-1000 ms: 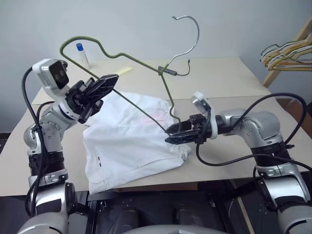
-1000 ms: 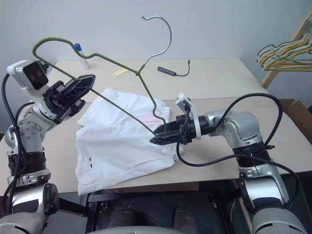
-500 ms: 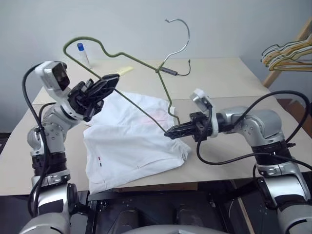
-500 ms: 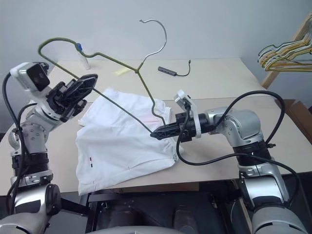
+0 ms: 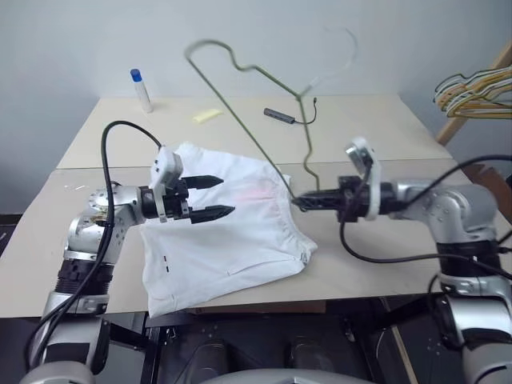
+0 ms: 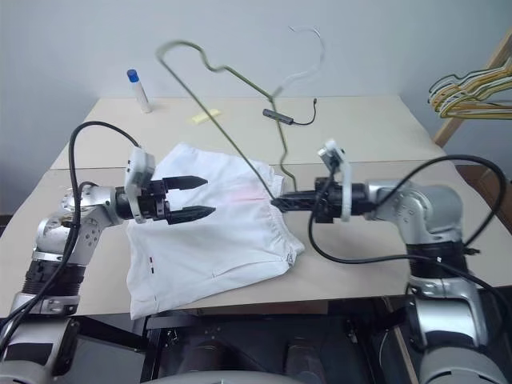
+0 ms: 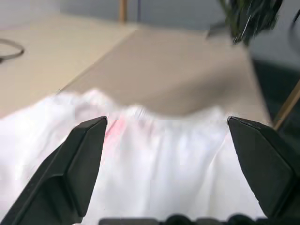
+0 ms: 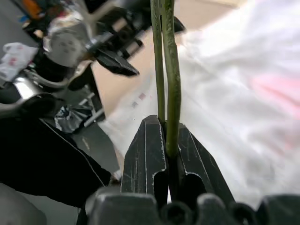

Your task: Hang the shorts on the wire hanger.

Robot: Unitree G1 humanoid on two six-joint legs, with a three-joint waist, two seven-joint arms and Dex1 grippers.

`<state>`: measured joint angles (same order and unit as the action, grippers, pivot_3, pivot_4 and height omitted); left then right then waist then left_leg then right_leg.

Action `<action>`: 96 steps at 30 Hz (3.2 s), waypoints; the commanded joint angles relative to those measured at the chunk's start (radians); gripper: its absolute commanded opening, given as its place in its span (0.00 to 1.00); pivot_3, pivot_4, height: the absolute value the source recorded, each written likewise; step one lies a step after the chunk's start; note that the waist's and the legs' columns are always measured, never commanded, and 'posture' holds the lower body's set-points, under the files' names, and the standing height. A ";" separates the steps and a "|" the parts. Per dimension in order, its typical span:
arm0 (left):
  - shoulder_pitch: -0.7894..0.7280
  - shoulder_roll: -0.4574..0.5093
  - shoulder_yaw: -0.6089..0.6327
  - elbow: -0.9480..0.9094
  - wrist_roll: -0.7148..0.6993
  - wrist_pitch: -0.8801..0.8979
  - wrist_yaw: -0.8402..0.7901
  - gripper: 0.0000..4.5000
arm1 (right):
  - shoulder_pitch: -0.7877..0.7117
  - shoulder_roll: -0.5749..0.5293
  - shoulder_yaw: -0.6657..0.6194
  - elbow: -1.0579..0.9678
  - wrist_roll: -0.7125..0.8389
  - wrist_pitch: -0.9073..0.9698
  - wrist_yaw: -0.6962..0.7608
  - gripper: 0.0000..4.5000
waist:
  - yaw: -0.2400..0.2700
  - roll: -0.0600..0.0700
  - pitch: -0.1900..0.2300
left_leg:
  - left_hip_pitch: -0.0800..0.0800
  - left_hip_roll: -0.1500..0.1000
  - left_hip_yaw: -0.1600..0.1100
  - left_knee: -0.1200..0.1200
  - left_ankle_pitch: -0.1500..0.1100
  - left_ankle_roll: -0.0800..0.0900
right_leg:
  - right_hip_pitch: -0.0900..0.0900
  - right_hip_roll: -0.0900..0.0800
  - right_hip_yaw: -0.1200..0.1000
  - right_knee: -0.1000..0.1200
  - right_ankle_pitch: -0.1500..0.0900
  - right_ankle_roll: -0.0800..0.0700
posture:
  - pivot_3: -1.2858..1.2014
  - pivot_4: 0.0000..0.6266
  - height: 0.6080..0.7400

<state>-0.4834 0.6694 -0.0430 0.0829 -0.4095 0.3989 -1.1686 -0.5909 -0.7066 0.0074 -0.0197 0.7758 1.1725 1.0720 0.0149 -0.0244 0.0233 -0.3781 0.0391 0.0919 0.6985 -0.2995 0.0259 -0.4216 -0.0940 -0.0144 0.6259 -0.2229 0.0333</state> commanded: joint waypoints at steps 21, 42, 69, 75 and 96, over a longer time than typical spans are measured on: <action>0.089 0.090 0.050 -0.143 0.014 -0.068 -0.033 0.99 | -0.016 -0.289 0.311 0.560 -0.206 0.087 0.355 0.00 | -0.001 0.000 0.000 | -0.002 0.001 0.001 0.000 -0.001 0.001 | -0.001 0.001 0.001 -0.003 0.000 0.001 | 0.55 0.00 1.00; 0.100 0.079 0.022 -0.168 0.024 -0.052 -0.006 0.99 | -0.136 -0.257 0.483 0.624 -0.350 -0.020 0.536 0.00 | 0.004 0.001 -0.001 | -0.001 0.001 0.002 0.001 -0.001 0.001 | -0.001 0.001 0.001 -0.002 0.000 0.001 | 0.55 0.00 1.00; 0.125 0.068 0.013 -0.225 0.033 -0.024 0.057 0.99 | -0.532 0.057 0.668 1.299 -0.454 -0.378 0.542 0.00 | 0.037 0.004 -0.002 | -0.003 0.001 0.003 0.003 0.003 -0.005 | -0.001 0.002 0.000 0.004 0.000 0.001 | 0.59 0.00 1.00; 0.149 0.072 0.023 -0.240 0.024 -0.020 0.065 0.99 | -0.548 0.065 0.462 1.332 -0.507 -0.403 0.504 0.00 | 0.054 0.004 -0.003 | -0.005 0.001 0.003 0.003 0.003 -0.005 | -0.002 0.002 -0.001 0.004 0.000 0.001 | 0.59 0.00 1.00; -0.358 0.169 0.183 0.310 -0.019 -0.178 -0.145 0.99 | -0.333 0.071 0.305 0.498 -0.653 -0.715 0.339 0.00 | 0.025 0.004 -0.003 | -0.007 0.000 0.002 0.005 0.005 -0.009 | -0.002 0.001 -0.004 0.003 0.000 0.001 | 0.56 0.00 1.00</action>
<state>-0.8078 0.8257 0.1593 0.3525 -0.4497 0.2556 -1.2701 -0.9177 -0.6307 0.3243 0.5327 0.1301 0.4614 1.4203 0.0402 -0.0202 0.0207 -0.3846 0.0393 0.0936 0.7032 -0.2941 0.0166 -0.4228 -0.0925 -0.0186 0.6290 -0.2227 0.0348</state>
